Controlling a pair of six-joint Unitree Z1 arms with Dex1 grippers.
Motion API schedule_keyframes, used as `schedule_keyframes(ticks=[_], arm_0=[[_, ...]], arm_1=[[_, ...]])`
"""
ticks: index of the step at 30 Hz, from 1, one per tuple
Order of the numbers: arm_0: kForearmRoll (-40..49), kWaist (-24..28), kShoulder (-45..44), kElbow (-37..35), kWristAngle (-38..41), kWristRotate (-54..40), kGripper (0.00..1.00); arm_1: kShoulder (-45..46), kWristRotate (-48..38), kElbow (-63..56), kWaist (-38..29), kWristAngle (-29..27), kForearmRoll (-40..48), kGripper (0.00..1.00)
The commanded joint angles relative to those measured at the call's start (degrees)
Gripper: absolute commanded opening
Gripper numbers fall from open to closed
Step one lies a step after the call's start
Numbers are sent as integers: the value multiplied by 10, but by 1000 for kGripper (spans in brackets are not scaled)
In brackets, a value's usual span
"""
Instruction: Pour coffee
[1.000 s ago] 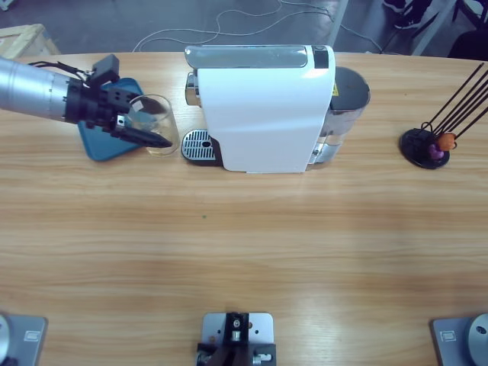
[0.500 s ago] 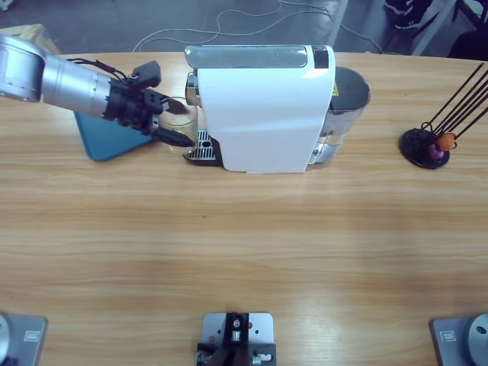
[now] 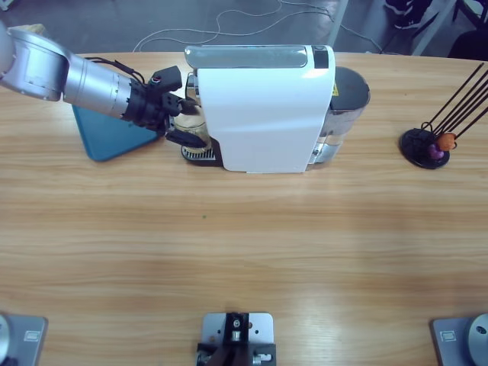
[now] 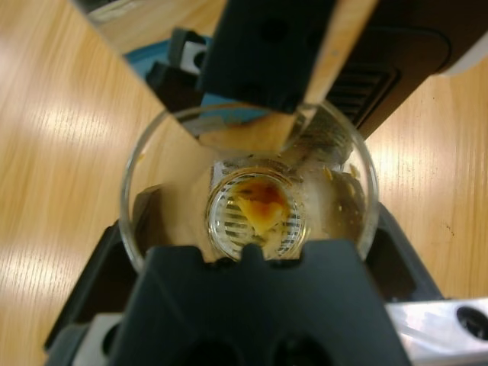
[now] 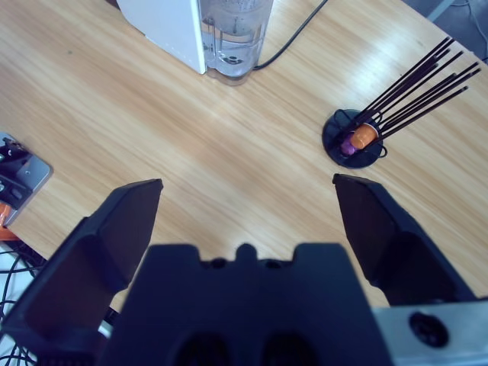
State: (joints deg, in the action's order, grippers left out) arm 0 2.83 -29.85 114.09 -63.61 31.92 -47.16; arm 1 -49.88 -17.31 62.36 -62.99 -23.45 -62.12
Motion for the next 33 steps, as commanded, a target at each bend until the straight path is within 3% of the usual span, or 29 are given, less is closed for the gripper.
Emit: schedule_keyframes(ticks=[1,2,3,4,14,21,24,26,30,33], arm_0=[[7,-15,26,13,-9,8,0],[7,-16,25,16,-9,8,367],[7,-17,23,20,-10,8,865],[7,-17,20,22,-7,9,971],[5,25,-21,56,48,10,987],[2,110,-118,113,107,8,987],[3,123,-180,139,110,18,987],[8,110,-228,161,72,21,987],[27,29,-289,164,-151,103,989],[79,-7,-364,151,-194,193,999]], arm_1=[[-11,6,-21,-6,-11,4,1000],[-11,6,-22,-7,-11,5,1000],[-11,7,-22,-6,-11,5,1000],[-11,7,-22,-6,-11,5,1000],[-12,6,-19,-6,-10,1,1000],[-18,7,-11,-7,-10,1,1000],[-26,3,3,-6,-10,8,1000],[-52,-2,12,-6,-5,10,1000],[-96,-2,71,-5,-10,5,1000],[-137,9,164,56,10,11,1000]])
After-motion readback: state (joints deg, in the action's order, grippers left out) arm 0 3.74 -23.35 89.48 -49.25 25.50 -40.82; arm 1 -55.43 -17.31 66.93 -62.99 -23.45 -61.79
